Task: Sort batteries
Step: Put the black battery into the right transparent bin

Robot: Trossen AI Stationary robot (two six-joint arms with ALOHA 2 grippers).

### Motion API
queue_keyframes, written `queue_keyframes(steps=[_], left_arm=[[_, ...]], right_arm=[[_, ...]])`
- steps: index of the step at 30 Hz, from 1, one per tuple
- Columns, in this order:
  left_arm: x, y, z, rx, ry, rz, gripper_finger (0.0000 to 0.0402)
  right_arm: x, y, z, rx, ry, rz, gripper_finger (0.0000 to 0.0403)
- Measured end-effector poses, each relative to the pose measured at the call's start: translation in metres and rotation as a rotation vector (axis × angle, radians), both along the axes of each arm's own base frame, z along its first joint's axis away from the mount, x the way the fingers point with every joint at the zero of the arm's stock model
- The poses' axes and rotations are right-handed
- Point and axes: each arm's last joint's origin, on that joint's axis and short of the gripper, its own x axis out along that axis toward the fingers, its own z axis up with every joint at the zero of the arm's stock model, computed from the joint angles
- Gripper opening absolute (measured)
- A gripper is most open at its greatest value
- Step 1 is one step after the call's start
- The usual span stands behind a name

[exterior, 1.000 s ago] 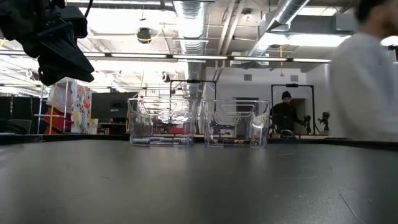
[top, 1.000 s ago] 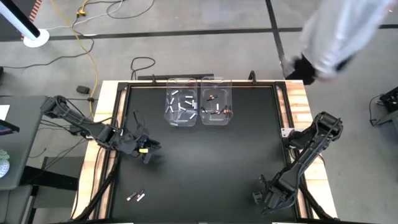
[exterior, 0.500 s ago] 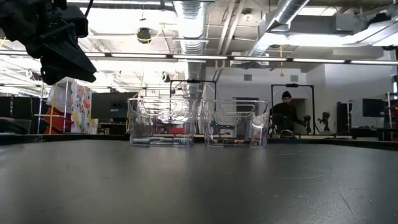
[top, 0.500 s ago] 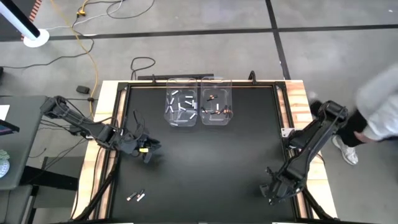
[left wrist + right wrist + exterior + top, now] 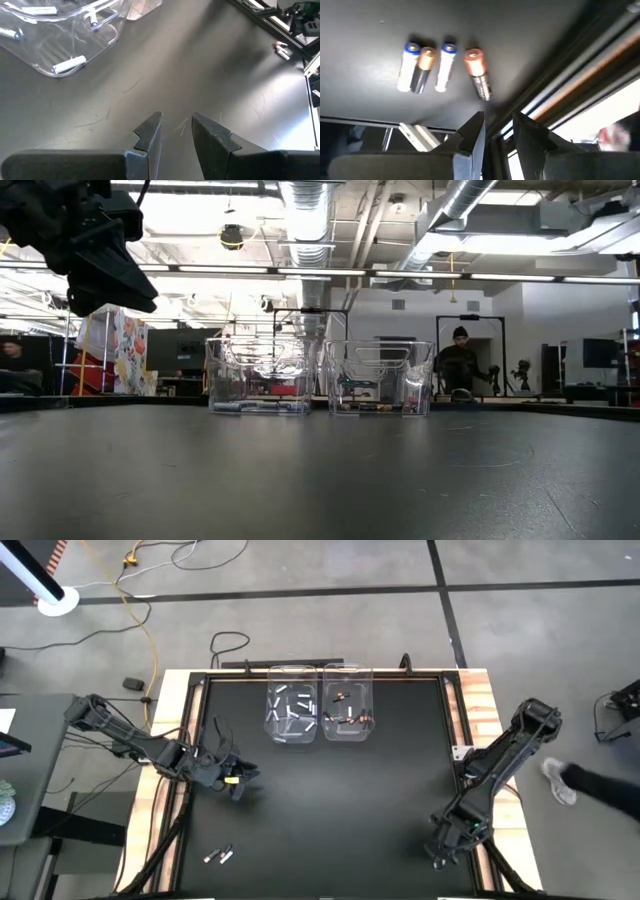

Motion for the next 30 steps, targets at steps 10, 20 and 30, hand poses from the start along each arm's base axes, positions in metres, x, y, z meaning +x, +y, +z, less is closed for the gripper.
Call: queue_keyframes(steps=[10, 20, 30], left_arm=[[0.0, 0.0, 0.0, 0.007, -0.003, 0.01, 0.01], [0.0, 0.001, -0.001, 0.007, 0.004, 0.011, 0.01], [0.0, 0.0, 0.0, 0.007, 0.004, 0.011, 0.01]], right_arm=[[0.011, 0.0, -0.021, 0.061, -0.018, 0.036, 0.0118], [0.016, 0.008, -0.049, 0.079, 0.08, 0.112, 0.0118], [0.027, 0.0, -0.059, 0.089, 0.044, 0.153, 0.0118]])
